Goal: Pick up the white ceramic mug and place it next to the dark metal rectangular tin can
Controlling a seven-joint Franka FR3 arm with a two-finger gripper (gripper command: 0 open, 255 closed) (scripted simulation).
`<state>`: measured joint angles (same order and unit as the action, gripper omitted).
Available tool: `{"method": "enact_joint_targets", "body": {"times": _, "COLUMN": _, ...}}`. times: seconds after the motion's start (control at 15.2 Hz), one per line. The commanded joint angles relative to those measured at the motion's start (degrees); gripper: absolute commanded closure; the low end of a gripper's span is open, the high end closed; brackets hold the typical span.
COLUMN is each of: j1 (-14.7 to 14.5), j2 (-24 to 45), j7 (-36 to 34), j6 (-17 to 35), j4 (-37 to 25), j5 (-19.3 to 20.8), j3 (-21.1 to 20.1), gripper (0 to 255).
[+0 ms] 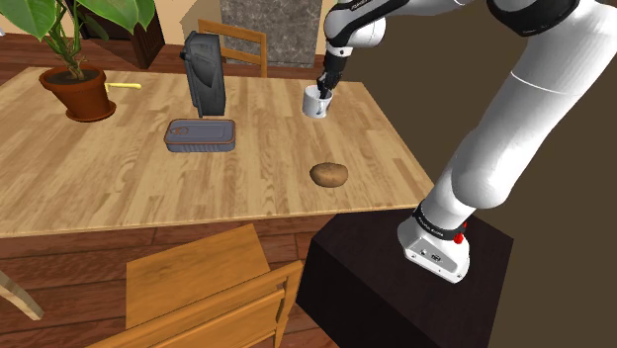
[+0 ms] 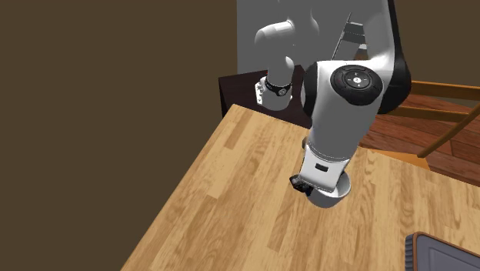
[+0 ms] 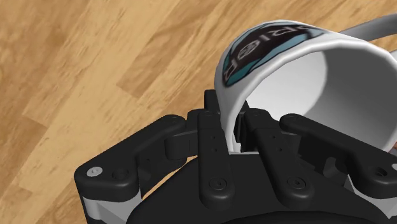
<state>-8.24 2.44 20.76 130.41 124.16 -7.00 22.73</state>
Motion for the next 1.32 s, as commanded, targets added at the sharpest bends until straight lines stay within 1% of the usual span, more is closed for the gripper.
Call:
{"method": "enact_joint_targets", "body": {"times": 0.0, "j1": -1.5, "j2": 0.0, "j7": -3.2, "j6": 0.4, "j4": 0.1, "j5": 0.4, "j3": -1.4, "gripper": 255}}
{"method": "enact_joint_targets", "body": {"times": 0.33, "j1": -5.2, "j2": 0.9, "j7": -10.4, "j6": 0.7, "j4": -1.0, "j5": 0.8, "j3": -4.5, "gripper": 255}}
{"method": "enact_joint_targets", "body": {"times": 0.66, "j1": -8.7, "j2": 3.2, "j7": -17.1, "j6": 0.5, "j4": -3.8, "j5": 1.1, "j3": -7.6, "gripper": 255}}
{"method": "enact_joint_targets", "body": {"times": 0.99, "j1": -12.1, "j2": 6.5, "j7": -23.5, "j6": -0.2, "j4": -8.2, "j5": 1.3, "j3": -10.2, "gripper": 255}}
{"method": "enact_joint_targets", "body": {"times": 1.25, "j1": -14.7, "j2": 10.0, "j7": -28.3, "j6": -1.4, "j4": -13.0, "j5": 1.5, "j3": -12.1, "gripper": 255}}
